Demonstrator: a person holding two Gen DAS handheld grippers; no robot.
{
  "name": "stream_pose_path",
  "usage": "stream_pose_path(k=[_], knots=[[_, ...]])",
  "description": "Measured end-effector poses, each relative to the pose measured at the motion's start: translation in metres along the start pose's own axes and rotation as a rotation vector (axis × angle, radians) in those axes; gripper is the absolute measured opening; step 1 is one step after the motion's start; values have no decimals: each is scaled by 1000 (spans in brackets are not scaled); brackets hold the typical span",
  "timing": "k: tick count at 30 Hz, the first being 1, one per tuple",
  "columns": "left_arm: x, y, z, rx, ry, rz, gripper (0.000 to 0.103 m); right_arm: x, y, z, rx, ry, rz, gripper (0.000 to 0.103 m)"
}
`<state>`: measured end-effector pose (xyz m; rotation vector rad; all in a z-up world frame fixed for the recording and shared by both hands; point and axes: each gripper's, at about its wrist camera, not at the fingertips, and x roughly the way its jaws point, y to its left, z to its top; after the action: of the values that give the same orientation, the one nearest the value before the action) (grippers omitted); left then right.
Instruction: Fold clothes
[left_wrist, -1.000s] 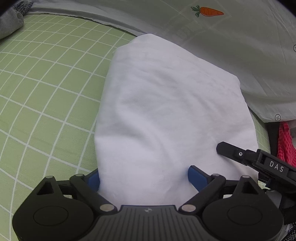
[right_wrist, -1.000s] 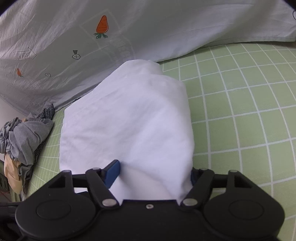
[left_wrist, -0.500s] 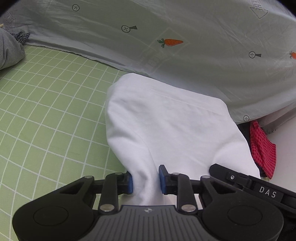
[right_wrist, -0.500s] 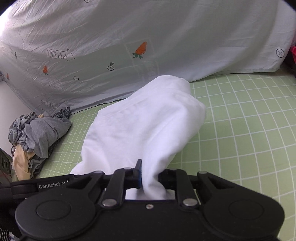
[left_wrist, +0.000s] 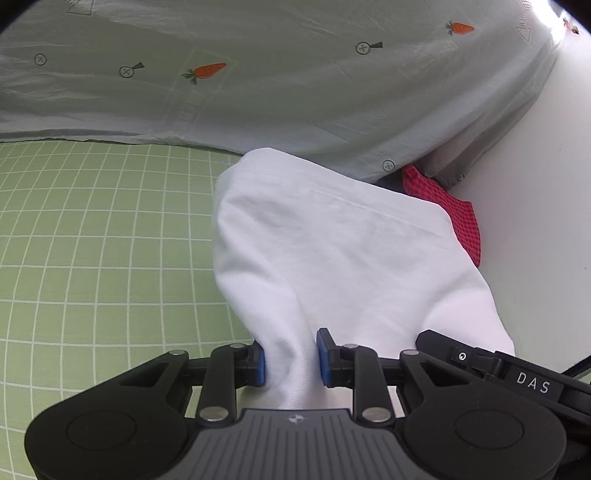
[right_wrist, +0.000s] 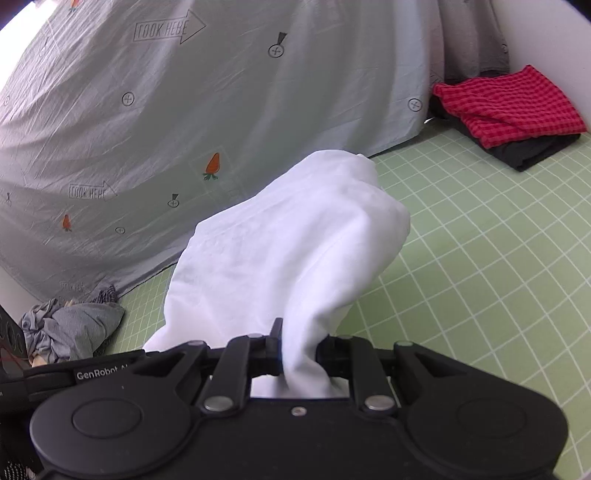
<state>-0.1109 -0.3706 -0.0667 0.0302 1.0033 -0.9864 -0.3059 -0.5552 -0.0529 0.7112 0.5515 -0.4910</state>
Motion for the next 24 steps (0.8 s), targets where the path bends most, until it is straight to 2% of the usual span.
stream_pose_path(k=[4,7,17,24], knots=[[3,-36,-3,46,-22,-8,27,-17,-26,7,49,-32,7,16],[12,-65,0,45,-56,-5,27,-24,-53,22,55,-53,30,16],[78,-182,20,-39,-151,-12,27,-41,-151,119,-86,-81,85,16],[139,-262,67,-25,-201,-69,27,-45,-219,196,-97,-158,74,16]])
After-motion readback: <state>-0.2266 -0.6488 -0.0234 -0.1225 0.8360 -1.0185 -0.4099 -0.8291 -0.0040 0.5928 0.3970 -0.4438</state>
